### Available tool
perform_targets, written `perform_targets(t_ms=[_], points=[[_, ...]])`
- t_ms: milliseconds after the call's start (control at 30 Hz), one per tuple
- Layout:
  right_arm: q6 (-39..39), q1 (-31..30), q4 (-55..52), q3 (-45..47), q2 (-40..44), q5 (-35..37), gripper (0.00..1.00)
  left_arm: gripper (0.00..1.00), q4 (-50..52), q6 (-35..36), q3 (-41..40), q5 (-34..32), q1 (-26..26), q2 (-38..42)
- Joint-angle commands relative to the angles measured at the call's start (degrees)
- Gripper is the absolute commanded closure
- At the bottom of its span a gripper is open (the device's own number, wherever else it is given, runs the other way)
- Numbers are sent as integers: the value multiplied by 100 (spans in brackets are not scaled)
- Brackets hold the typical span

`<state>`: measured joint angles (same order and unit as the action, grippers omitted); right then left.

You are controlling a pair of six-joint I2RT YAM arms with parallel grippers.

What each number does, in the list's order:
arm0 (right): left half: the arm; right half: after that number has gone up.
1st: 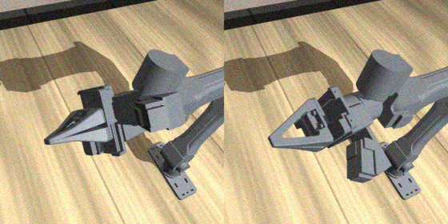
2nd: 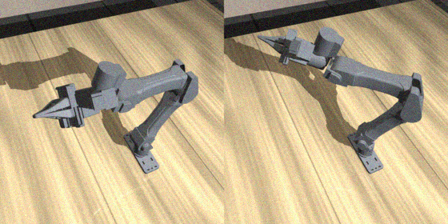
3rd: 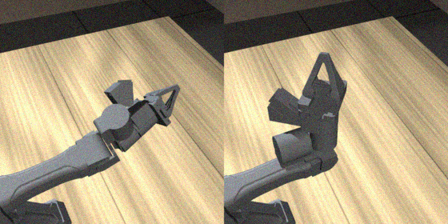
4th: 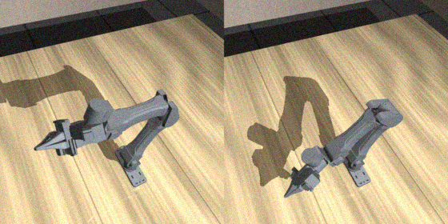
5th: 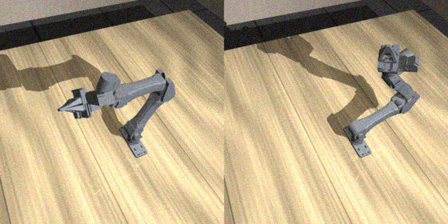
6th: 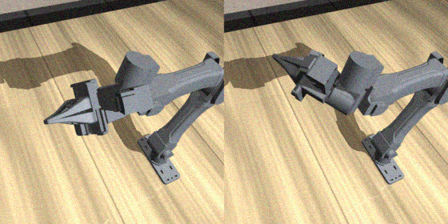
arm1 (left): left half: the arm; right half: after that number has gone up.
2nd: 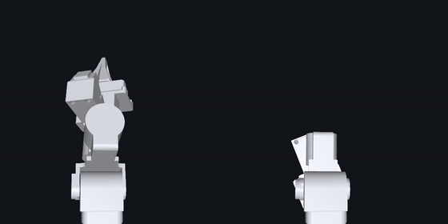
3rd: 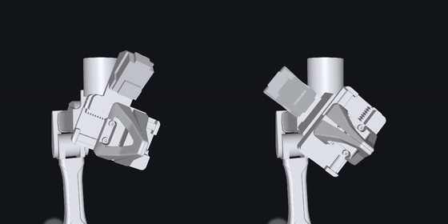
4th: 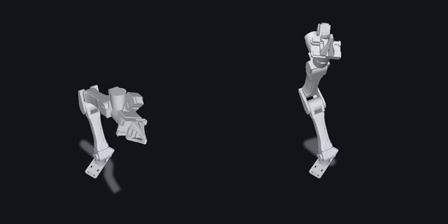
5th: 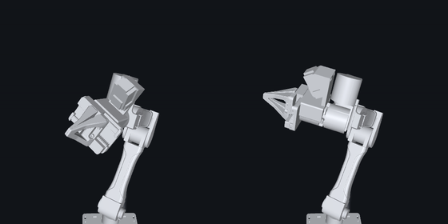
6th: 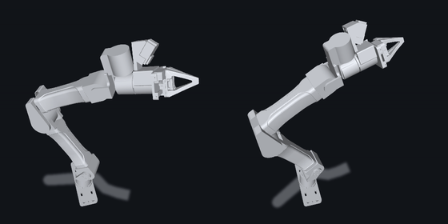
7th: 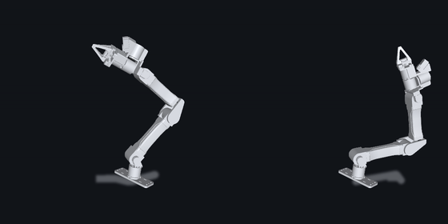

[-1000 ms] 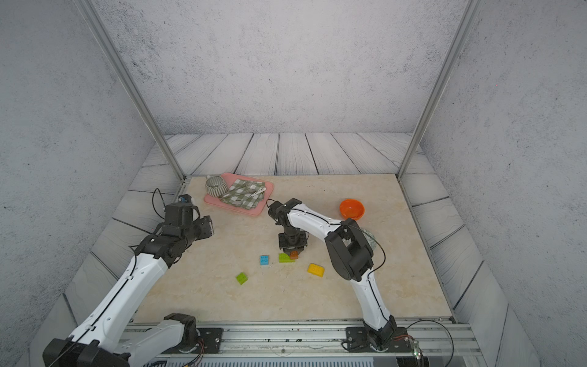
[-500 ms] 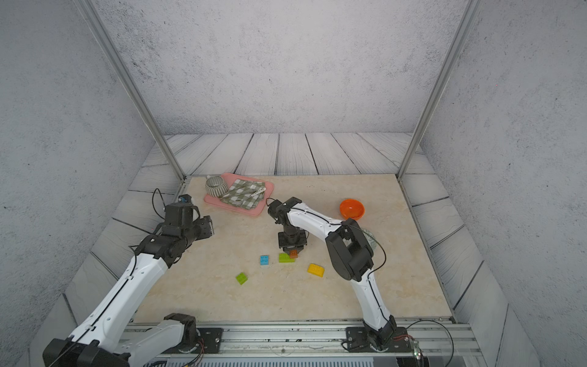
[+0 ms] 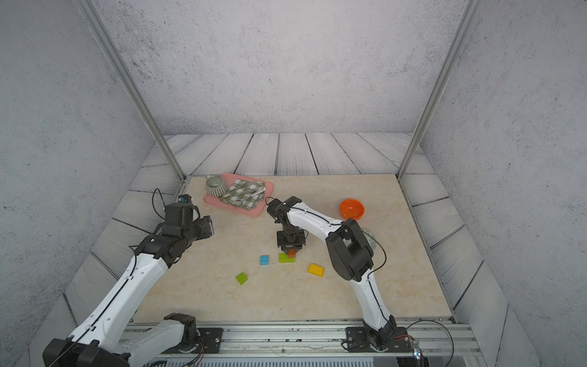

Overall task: Assemble the letter s with lego
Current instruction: Assemble the lego brick with the lego brick.

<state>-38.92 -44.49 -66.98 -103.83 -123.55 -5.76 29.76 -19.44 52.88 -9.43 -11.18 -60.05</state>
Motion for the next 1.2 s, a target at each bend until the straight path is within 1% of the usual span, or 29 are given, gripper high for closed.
perform_targets(t_ms=[0,867,1167], points=[[-68,-42,-61,-8,-19,-66,85,32,39,-5,91,-32,-51,52],[-318,-33,430,669,-99,-4,86,32,39,-1,97,-32,-60,37],[-222,-33,317,623,-480,75,87,32,30,2,111,-41,-69,15]])
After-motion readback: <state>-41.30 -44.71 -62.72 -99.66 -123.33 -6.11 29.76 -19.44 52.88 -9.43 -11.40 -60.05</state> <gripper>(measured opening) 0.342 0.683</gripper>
